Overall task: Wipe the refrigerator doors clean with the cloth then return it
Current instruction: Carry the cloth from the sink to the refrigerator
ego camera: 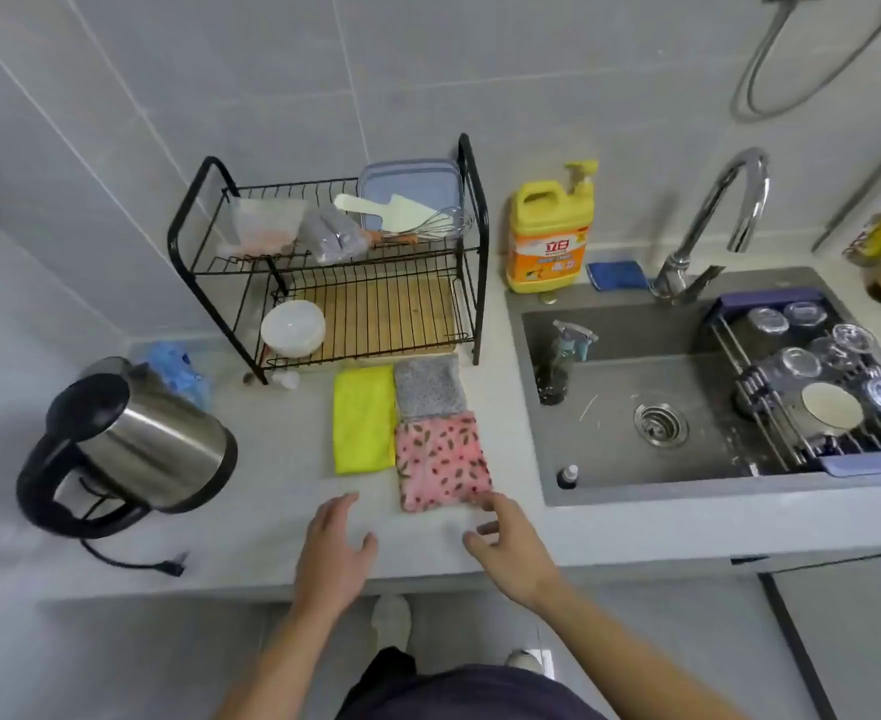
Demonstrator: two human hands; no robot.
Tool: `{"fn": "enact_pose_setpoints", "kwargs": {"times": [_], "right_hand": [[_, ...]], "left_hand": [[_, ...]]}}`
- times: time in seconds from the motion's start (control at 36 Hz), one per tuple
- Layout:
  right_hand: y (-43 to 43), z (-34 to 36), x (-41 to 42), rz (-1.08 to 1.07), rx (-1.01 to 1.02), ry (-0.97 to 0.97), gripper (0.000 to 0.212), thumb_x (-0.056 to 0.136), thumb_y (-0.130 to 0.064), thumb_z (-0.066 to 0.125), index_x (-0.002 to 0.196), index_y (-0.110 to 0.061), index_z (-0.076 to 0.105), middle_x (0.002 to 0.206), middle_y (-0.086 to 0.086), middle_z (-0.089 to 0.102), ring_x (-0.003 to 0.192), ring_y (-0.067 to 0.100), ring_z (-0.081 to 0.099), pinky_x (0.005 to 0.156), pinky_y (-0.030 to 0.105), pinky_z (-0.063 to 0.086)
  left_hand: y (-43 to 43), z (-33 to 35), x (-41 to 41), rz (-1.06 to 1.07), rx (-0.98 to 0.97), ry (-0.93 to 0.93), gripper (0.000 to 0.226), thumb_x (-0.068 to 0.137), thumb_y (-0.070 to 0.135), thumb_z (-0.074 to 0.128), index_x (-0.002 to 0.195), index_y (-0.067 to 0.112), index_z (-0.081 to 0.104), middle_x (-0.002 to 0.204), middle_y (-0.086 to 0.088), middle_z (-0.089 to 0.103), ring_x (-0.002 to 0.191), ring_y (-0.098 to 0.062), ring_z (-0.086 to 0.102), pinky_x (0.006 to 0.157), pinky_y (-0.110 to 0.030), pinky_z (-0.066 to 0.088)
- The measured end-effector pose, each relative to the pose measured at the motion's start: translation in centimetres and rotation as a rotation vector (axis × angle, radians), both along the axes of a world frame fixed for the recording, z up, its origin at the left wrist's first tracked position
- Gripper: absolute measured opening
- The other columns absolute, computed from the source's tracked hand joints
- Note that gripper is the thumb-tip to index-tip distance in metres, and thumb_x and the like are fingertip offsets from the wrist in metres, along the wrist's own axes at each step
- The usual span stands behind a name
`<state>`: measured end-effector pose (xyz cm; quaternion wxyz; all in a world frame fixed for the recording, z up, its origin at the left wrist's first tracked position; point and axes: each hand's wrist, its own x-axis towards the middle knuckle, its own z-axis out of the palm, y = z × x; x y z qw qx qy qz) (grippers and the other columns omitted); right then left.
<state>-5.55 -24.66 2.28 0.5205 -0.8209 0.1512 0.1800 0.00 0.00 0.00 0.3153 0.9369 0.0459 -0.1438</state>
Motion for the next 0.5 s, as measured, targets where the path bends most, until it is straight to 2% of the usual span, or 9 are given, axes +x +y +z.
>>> {"fn": "enact_pose_setpoints", "kwargs": {"times": [0.14, 0.25, 0.33, 0.44, 0.5], "right_hand": [[3.1, -0.3, 3.2, 0.040, -0.153, -0.039, 0.054, 0.098, -0.022, 0.068, 0.147, -0.017, 0.046, 0.145, 0.002, 0.047, 0.125, 0.019, 0.055, 0.106, 0.035, 0.047], [6.0, -1.0, 5.8, 0.084, -0.253, -0.041, 0.059, 0.096, -0.022, 0.069, 0.150, -0.017, 0.047, 0.152, 0.005, 0.046, 0.135, 0.026, 0.051, 0.104, 0.028, 0.039], [7.5, -1.7, 7.2, 0.131, -0.328, -0.034, 0.065, 0.095, -0.025, 0.069, 0.154, -0.016, 0.043, 0.161, 0.006, 0.037, 0.148, 0.027, 0.035, 0.115, 0.031, 0.032], [8.7, -3.2, 8.2, 0.188, -0.451, 0.034, 0.081, 0.100, -0.034, 0.064, 0.166, -0.019, 0.020, 0.175, 0.003, 0.005, 0.162, 0.023, -0.001, 0.128, 0.034, 0.010], [8.8, -3.8, 8.5, 0.170, -0.512, 0.087, 0.083, 0.103, -0.034, 0.059, 0.168, -0.019, 0.010, 0.176, 0.003, -0.003, 0.162, 0.023, -0.007, 0.128, 0.033, 0.003]], "left_hand": [[1.5, -0.6, 4.3, -0.292, 0.186, 0.005, 0.086, 0.093, 0.042, 0.073, 0.164, 0.025, 0.029, 0.173, 0.001, 0.018, 0.158, -0.022, 0.018, 0.126, -0.038, 0.025], [2.4, -2.1, 7.4, -0.475, 0.260, 0.020, 0.096, 0.095, 0.053, 0.068, 0.168, 0.032, 0.010, 0.176, 0.006, -0.006, 0.162, -0.020, -0.004, 0.131, -0.043, 0.007], [2.7, -3.1, 9.0, -0.609, 0.348, 0.017, 0.092, 0.098, 0.059, 0.059, 0.168, 0.034, 0.004, 0.176, 0.004, -0.012, 0.162, -0.020, -0.013, 0.132, -0.045, -0.002], [3.5, -4.2, 10.5, -0.705, 0.377, 0.007, 0.092, 0.097, 0.065, 0.056, 0.168, 0.033, 0.007, 0.175, 0.002, -0.015, 0.161, -0.025, -0.021, 0.128, -0.043, -0.015], [3.6, -4.4, 11.0, -0.738, 0.378, 0.014, 0.095, 0.094, 0.068, 0.058, 0.167, 0.033, 0.008, 0.175, 0.001, -0.018, 0.159, -0.026, -0.025, 0.126, -0.042, -0.018]]}}
